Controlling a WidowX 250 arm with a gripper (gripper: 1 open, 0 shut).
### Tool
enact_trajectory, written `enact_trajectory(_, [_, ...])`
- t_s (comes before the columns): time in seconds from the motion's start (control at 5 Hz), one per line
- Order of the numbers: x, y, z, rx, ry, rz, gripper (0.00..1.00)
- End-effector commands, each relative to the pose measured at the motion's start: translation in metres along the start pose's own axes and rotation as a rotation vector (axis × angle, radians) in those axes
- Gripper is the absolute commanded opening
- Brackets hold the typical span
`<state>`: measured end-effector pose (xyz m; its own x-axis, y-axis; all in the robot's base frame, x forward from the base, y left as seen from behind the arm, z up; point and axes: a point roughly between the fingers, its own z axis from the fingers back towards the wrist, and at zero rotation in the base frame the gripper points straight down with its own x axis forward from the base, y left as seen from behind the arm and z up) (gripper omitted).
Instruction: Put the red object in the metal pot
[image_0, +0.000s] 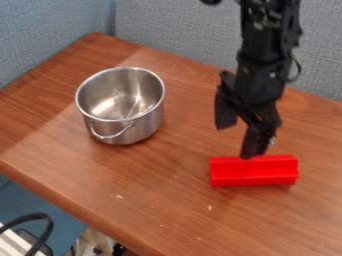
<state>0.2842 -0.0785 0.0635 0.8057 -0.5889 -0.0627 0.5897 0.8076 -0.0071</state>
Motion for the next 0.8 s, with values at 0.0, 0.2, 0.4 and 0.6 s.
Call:
enact_trajectory(0.0, [0.009, -0.005, -0.004, 0.018, -0.034, -0.032, 1.00])
enact_trajectory(0.2, [0.011, -0.008, -0.014, 0.021, -0.044, -0.062, 1.00])
enact_trajectory(0.4, [0.010, -0.008, -0.021, 0.018, -0.051, -0.070, 1.00])
enact_trajectory(0.6, [0.009, -0.008, -0.026, 0.015, -0.053, -0.074, 1.00])
